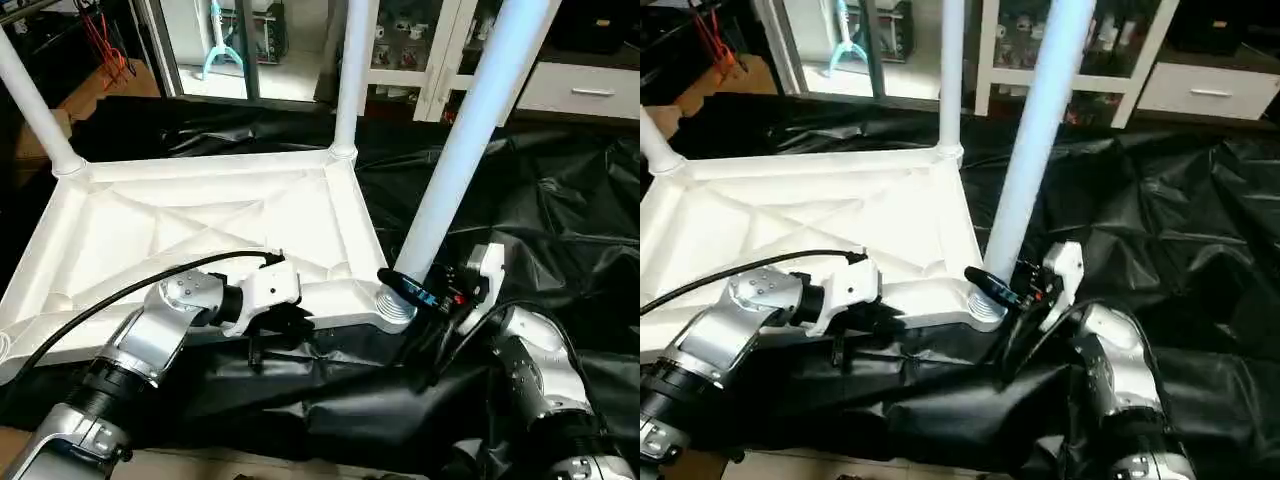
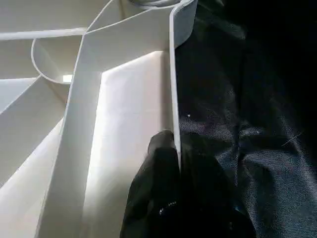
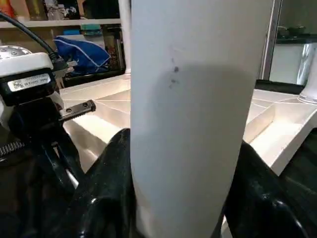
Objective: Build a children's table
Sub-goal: Insert table leg to table base
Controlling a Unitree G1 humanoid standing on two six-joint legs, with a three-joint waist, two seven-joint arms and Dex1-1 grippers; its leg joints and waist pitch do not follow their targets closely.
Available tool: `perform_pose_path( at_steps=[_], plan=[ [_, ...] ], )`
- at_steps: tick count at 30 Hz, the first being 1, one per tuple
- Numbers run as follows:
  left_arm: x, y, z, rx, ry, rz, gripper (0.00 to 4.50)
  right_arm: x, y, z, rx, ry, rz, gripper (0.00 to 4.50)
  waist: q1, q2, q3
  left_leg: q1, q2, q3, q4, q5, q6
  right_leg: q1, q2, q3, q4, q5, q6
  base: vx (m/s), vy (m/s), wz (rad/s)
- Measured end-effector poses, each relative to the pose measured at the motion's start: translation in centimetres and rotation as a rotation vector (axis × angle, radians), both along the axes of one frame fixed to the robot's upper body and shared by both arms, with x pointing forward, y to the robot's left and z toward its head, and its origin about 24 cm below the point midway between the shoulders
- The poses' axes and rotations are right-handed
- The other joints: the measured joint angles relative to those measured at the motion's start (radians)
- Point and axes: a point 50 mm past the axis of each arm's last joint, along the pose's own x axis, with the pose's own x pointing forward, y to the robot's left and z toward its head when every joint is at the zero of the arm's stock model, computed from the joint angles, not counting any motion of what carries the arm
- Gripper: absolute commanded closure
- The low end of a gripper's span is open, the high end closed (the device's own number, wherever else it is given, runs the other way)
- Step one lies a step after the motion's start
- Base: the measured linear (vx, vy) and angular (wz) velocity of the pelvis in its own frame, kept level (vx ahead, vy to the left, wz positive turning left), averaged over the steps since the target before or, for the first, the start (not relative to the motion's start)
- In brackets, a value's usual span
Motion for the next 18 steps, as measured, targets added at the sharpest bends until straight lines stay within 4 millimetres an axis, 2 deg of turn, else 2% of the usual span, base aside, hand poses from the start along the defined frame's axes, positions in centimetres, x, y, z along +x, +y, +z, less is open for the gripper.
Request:
perform_pose_path(
  at_steps=[3, 12, 18],
  plan=[
    [-0.04, -0.05, -0.05, 0.001, 0.002, -0.003, 4.5, -0.06, -0.08, -0.04, -0.005, 0.0, 0.002, 2.62, -0.002, 0.0, 0.0, 0.003, 0.0, 0.001, -0.001, 0.0, 0.0, 0.004, 0.0, 0.0, -0.003, 0.0, 0.0, 0.0, 0.0, 0.0],
    [-0.02, 0.01, -0.1, 0.003, 0.002, 0.003, 4.5, 0.08, 0.03, -0.06, -0.011, 0.007, -0.003, 2.62, -0.003, -0.002, -0.002, 0.003, 0.0, 0.001, -0.001, 0.0, 0.0, 0.004, 0.0, 0.001, -0.003, -0.003, 0.005, 0.0, 0.0, 0.0],
    [0.04, 0.2, -0.35, -0.005, 0.038, 0.11, 4.5, 0.79, 0.69, -0.09, -0.037, 0.021, -0.088, 2.62, -0.012, -0.007, -0.007, 0.005, 0.0, 0.001, -0.002, 0.0, 0.0, 0.004, 0.0, 0.001, -0.003, -0.004, 0.006, 0.0, 0.0, 0.0]
  ],
)
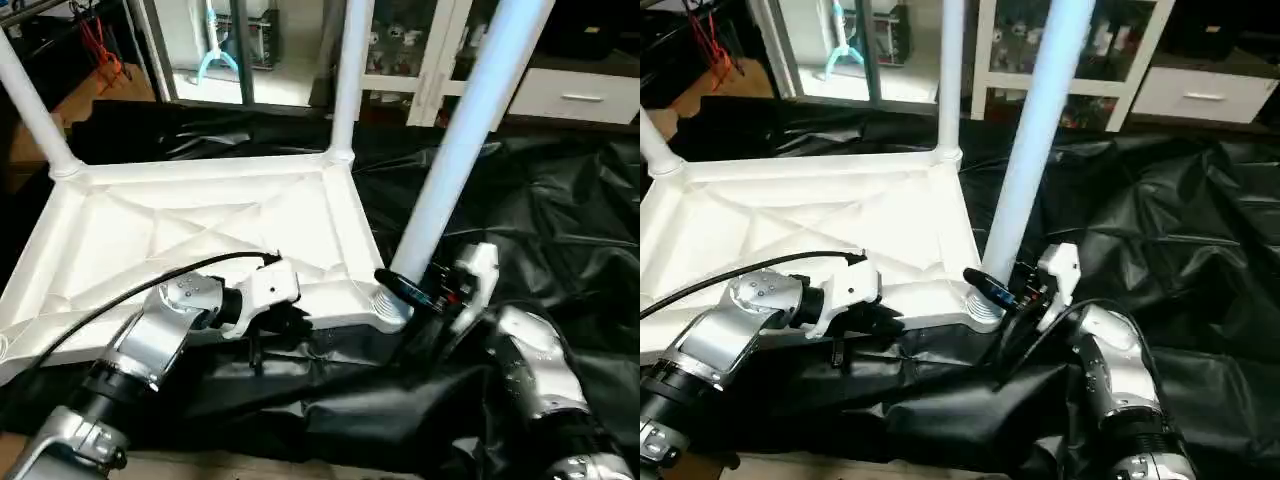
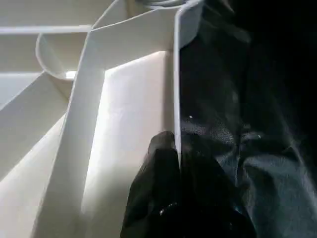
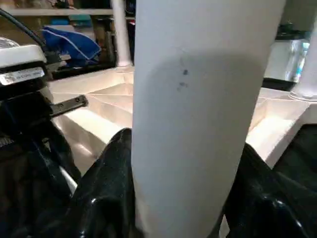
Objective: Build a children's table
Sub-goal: Insert table leg to table base
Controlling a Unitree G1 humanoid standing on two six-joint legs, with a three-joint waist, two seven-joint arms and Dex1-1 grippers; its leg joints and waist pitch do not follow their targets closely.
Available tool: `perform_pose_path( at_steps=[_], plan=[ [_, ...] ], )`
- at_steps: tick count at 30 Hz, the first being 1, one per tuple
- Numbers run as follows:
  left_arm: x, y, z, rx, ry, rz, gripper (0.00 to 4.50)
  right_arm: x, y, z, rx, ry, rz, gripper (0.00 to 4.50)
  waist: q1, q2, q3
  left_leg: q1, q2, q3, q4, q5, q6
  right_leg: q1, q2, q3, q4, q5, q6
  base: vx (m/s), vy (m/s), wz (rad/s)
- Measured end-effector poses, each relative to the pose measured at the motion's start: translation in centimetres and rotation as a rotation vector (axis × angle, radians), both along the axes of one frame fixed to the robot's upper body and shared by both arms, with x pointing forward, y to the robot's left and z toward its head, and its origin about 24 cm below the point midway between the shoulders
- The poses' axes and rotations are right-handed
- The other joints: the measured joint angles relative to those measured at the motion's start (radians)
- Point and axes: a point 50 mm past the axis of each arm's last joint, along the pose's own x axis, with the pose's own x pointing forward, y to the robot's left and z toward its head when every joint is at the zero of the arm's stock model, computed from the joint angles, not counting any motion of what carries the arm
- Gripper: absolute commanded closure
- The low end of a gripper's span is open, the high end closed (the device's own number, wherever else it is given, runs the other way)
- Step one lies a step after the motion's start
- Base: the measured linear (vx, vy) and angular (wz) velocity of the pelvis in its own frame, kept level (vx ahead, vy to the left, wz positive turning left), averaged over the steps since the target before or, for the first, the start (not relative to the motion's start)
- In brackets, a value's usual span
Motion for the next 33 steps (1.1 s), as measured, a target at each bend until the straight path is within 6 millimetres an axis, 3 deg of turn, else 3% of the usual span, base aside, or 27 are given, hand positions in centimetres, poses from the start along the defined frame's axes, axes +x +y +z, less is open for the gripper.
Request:
perform_pose_path(
  at_steps=[3, 6, 11, 16, 19, 24, 33],
  plan=[
    [0.3, -0.4, -0.1, -0.021, 0.026, 0.108, 4.5, 1.1, 1.0, 0.1, -0.012, 0.013, -0.126, 2.62, -0.019, -0.001, 0.0, -0.001, 0.0, 0.0, 0.0, 0.0, 0.0, -0.001, 0.0, 0.0, -0.002, -0.002, 0.002, 0.0, 0.0, 0.0],
    [1.0, -2.5, 0.0, -0.055, 0.043, 0.23, 4.5, 2.4, 1.5, 0.3, -0.019, 0.022, -0.336, 2.62, -0.027, 0.003, 0.0, -0.002, 0.0, 0.0, 0.0, 0.0, 0.0, -0.001, 0.0, 0.0, -0.007, -0.005, 0.003, 0.0, 0.0, 0.0],
    [1.9, -8.5, -0.1, -0.124, 0.089, 0.435, 4.5, 4.3, 1.0, 0.7, -0.035, 0.052, -0.74, 2.62, -0.017, 0.012, -0.002, -0.006, -0.008, 0.005, 0.0, -0.001, 0.002, 0.002, -0.007, 0.005, -0.015, -0.005, 0.003, 0.003, 0.011, 0.02],
    [2.2, -10.9, -0.1, -0.163, 0.12, 0.497, 4.5, 4.8, 0.5, 1.0, -0.08, 0.04, -0.855, 2.62, -0.015, 0.022, -0.01, -0.008, -0.018, 0.005, 0.0, -0.006, 0.012, 0.003, -0.017, 0.003, -0.015, 0.002, -0.008, 0.031, 0.014, 0.03],
    [2.3, -11.2, 0.0, -0.161, 0.121, 0.522, 4.5, 5.1, 0.4, 1.2, -0.082, 0.039, -0.875, 2.62, -0.015, 0.026, -0.013, -0.01, -0.019, 0.005, 0.0, -0.009, 0.017, 0.008, -0.017, 0.002, -0.015, 0.002, -0.008, 0.023, 0.006, 0.01],
    [2.3, -11.1, 0.1, -0.161, 0.122, 0.534, 4.5, 5.2, 0.7, 1.3, -0.057, 0.034, -0.902, 2.62, -0.017, 0.028, -0.015, -0.017, -0.019, 0.005, 0.001, -0.007, 0.023, 0.003, -0.018, 0.001, -0.015, 0.002, -0.008, 0.0, 0.0, 0.0],
    [2.4, -10.8, 0.2, -0.165, 0.124, 0.538, 4.5, 5.2, 0.7, 1.3, -0.019, 0.036, -0.864, 2.62, -0.023, 0.028, -0.015, -0.018, -0.018, 0.004, 0.001, -0.01, 0.019, 0.003, -0.018, 0.001, -0.016, 0.002, -0.007, 0.0, 0.0, 0.0]
  ],
)
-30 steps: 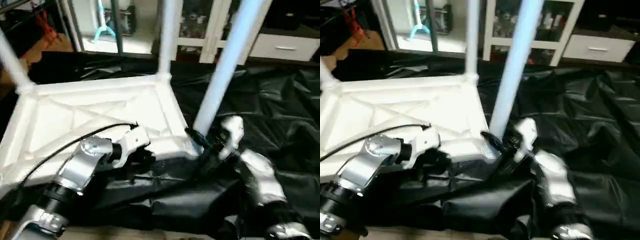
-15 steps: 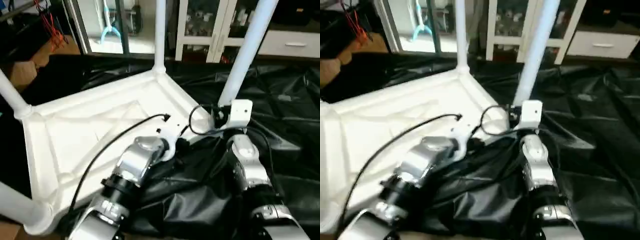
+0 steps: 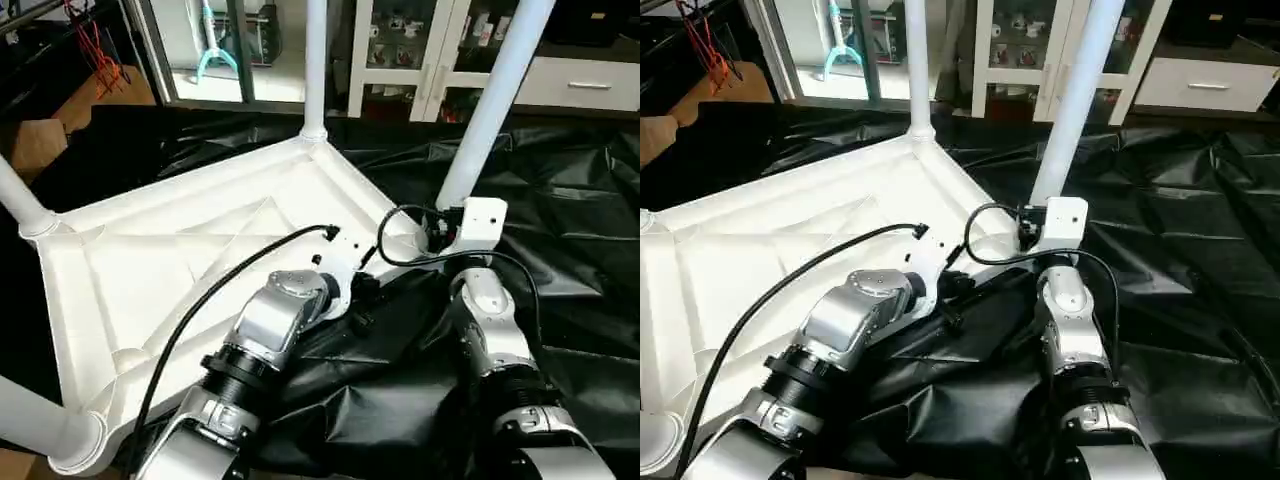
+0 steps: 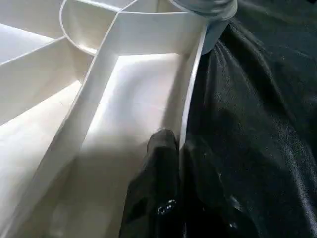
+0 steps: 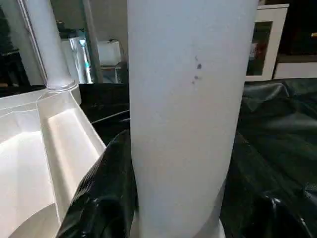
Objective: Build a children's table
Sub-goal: Insert table leg to table base
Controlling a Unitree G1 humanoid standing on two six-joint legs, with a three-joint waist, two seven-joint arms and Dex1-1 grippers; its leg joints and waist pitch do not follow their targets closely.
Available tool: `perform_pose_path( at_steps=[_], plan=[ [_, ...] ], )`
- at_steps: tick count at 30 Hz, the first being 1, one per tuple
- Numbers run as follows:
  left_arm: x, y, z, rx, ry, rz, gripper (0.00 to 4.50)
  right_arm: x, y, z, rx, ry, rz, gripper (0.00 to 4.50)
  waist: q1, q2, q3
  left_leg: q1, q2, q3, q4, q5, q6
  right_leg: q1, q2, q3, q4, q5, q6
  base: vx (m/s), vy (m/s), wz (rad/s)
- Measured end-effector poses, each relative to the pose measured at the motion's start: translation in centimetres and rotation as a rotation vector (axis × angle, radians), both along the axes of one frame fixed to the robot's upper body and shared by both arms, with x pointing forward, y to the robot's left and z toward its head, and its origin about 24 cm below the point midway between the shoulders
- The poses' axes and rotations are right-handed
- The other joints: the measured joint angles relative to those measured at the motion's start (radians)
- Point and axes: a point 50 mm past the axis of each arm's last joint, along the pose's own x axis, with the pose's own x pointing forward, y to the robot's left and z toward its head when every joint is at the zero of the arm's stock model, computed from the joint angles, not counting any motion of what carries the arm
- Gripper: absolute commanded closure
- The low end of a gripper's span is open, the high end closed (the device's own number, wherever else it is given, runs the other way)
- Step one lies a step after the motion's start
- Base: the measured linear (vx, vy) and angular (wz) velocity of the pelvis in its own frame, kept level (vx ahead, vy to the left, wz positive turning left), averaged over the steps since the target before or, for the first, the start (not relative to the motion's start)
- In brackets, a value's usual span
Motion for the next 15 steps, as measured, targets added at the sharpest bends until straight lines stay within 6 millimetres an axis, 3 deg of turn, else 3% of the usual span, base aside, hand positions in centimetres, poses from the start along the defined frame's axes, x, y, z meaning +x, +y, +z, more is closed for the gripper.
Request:
perform_pose_path(
  at_steps=[5, 7, 8, 10, 12, 13, 15],
  plan=[
    [0.0, 0.1, 0.0, -0.002, 0.0, 0.0, 4.5, 0.1, -0.1, 0.0, 0.0, -0.004, 0.029, 2.62, -0.005, 0.0, 0.0, 0.0, 0.0, 0.0, 0.0, 0.0, 0.0, 0.0, 0.0, 0.0, 0.0, 0.0, 0.0, 0.0, 0.0, 0.0],
    [0.0, 0.1, 0.0, -0.002, 0.0, 0.0, 4.5, 0.1, -0.2, 0.0, 0.003, -0.006, 0.043, 1.92, -0.005, 0.0, 0.0, 0.0, 0.0, 0.0, 0.0, 0.0, 0.0, 0.0, 0.0, 0.0, 0.0, 0.0, 0.0, 0.0, 0.0, 0.0],
    [0.1, 0.2, 0.1, 0.001, -0.005, 0.003, 4.5, 0.0, -0.2, -0.2, 0.001, -0.001, 0.061, 1.89, -0.006, 0.0, 0.0, 0.0, 0.0, 0.0, 0.0, 0.0, 0.0, 0.0, 0.0, 0.0, 0.0, 0.0, 0.0, 0.0, 0.0, 0.0],
    [1.0, 1.6, 0.5, 0.041, -0.058, 0.087, 4.5, -1.2, 0.9, -2.3, 0.007, 0.064, 0.131, 1.71, -0.027, -0.008, 0.005, -0.003, 0.001, -0.001, 0.0, 0.0, 0.001, -0.005, 0.0, -0.001, 0.001, 0.001, -0.002, 0.0, 0.0, 0.0],
    [1.6, 2.8, 1.0, 0.051, -0.087, 0.152, 4.5, -2.6, 1.1, -4.8, 0.031, 0.155, 0.148, 1.59, -0.041, -0.005, 0.007, -0.013, 0.001, -0.006, 0.005, 0.002, 0.006, -0.014, 0.0, -0.004, 0.003, 0.003, -0.003, -0.001, -0.005, -0.09],
    [1.9, 3.5, 1.3, 0.052, -0.108, 0.177, 4.5, -2.3, 1.1, -4.3, 0.037, 0.137, 0.159, 1.5, -0.051, -0.004, 0.007, -0.02, 0.001, -0.005, 0.007, 0.002, 0.007, -0.024, 0.0, -0.003, 0.007, 0.004, -0.004, 0.0, 0.0, 0.0],
    [2.1, 4.0, 1.5, 0.055, -0.12, 0.193, 4.5, -2.2, 0.7, -4.1, 0.041, 0.128, 0.162, 1.5, -0.047, -0.006, 0.009, -0.022, 0.002, -0.006, 0.011, 0.0, 0.01, -0.026, 0.0, -0.004, 0.014, 0.004, -0.005, 0.0, 0.0, 0.0]
  ],
)
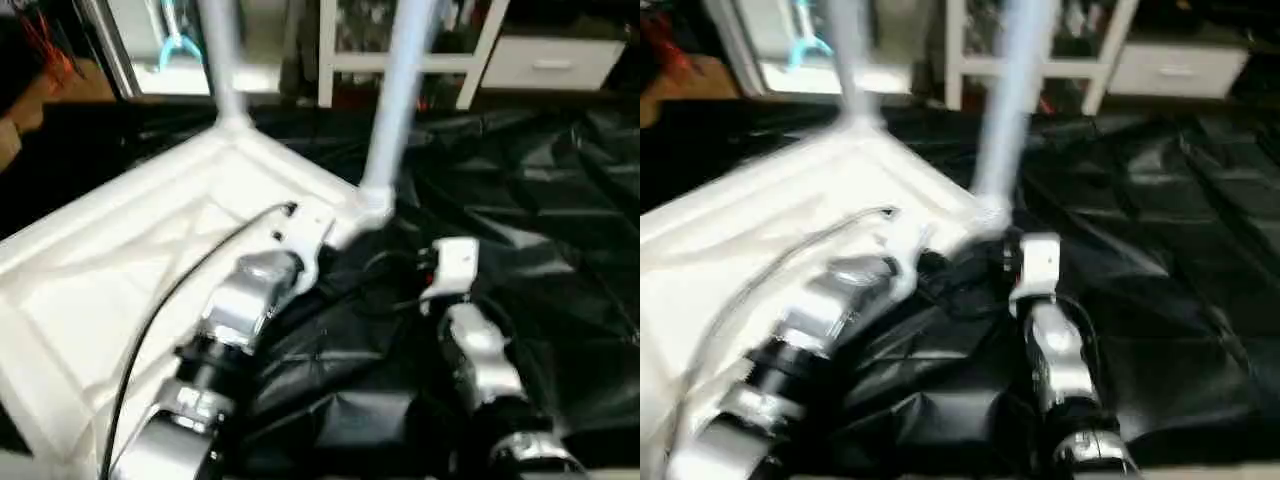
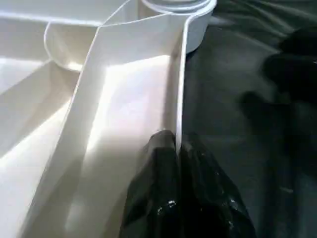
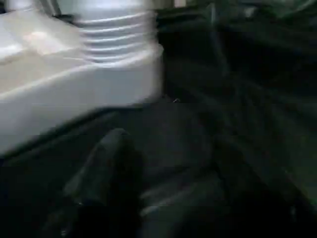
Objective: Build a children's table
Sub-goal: Insert table leg to table base
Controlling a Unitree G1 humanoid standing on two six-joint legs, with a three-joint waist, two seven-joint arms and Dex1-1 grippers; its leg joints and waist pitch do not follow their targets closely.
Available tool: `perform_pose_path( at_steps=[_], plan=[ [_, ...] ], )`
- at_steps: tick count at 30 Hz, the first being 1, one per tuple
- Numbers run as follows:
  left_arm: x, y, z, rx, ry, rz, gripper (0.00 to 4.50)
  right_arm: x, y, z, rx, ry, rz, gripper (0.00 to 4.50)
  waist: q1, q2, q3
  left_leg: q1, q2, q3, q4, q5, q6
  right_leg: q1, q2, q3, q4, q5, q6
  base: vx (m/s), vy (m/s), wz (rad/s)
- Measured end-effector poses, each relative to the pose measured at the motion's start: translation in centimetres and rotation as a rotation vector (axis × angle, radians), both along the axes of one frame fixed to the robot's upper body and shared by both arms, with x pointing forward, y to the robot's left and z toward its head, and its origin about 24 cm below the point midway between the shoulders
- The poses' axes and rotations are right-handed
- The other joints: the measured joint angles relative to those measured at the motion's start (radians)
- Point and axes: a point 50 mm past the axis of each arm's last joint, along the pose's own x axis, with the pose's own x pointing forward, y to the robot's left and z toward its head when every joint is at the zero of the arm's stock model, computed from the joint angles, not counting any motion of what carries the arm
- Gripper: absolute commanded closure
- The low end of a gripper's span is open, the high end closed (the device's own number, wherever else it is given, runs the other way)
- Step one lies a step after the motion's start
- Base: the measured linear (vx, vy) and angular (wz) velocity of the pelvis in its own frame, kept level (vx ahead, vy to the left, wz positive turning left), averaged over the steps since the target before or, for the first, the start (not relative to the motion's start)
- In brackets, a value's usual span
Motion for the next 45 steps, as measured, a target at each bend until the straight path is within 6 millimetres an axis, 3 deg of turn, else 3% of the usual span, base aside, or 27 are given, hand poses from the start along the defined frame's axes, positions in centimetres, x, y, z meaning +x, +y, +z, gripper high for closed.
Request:
perform_pose_path(
  at_steps=[6, 12, 18, 25, 33, 38, 45],
  plan=[
    [-0.1, -0.3, 0.2, -0.007, -0.014, -0.024, 4.5, 0.2, 0.6, 1.2, 0.071, -0.077, 0.078, 1.5, 0.031, 0.005, 0.007, 0.0, 0.001, 0.0, 0.003, -0.002, 0.003, -0.002, 0.001, 0.0, 0.006, -0.004, -0.005, 0.0, 0.0, 0.0],
    [-0.5, -0.1, 0.0, -0.01, -0.047, -0.091, 4.5, 0.3, -1.1, 3.3, 0.102, -0.202, 0.075, 1.5, 0.046, 0.004, 0.01, 0.0, 0.002, 0.001, 0.007, -0.002, 0.003, -0.001, 0.0, 0.001, 0.008, -0.004, -0.006, 0.0, 0.0, 0.0],
    [-1.2, 0.4, -0.5, 0.035, -0.081, -0.216, 4.5, 0.2, -2.7, 6.4, 0.066, -0.331, 0.164, 1.02, 0.064, 0.002, 0.011, 0.001, 0.003, 0.001, 0.017, -0.001, 0.003, -0.001, 0.0, 0.001, 0.02, -0.004, -0.006, 0.0, 0.0, 0.0],
    [-1.8, 0.8, -0.8, 0.056, -0.089, -0.297, 4.5, 0.0, -4.5, 6.2, 0.076, -0.197, 0.248, 0.45, 0.076, 0.002, 0.011, 0.004, 0.003, 0.001, 0.021, 0.0, 0.004, 0.002, 0.0, 0.003, 0.022, -0.004, -0.006, 0.0, 0.0, 0.0],
    [-2.3, 0.5, -0.8, 0.064, -0.097, -0.364, 4.5, 0.9, -4.2, 7.0, 0.1, -0.09, 0.356, 0.45, 0.083, 0.002, 0.011, 0.003, 0.004, 0.001, 0.022, 0.0, 0.004, 0.002, 0.0, 0.002, 0.023, -0.004, -0.006, 0.0, 0.0, 0.0],
    [-2.6, 0.1, -0.8, 0.065, -0.095, -0.42, 4.5, 1.5, -3.6, 7.9, 0.097, -0.076, 0.429, 0.45, 0.098, 0.001, 0.012, 0.002, 0.003, 0.001, 0.025, 0.0, 0.005, 0.002, 0.0, 0.002, 0.023, -0.003, -0.006, 0.0, 0.0, 0.0],
    [-2.7, 0.1, -0.8, 0.069, -0.093, -0.442, 4.5, 1.8, -3.6, 7.4, 0.086, -0.039, 0.453, 0.45, 0.105, 0.001, 0.012, 0.002, 0.003, 0.001, 0.027, 0.0, 0.005, 0.002, -0.001, 0.002, 0.026, -0.003, -0.006, 0.0, 0.0, 0.0]
  ],
)
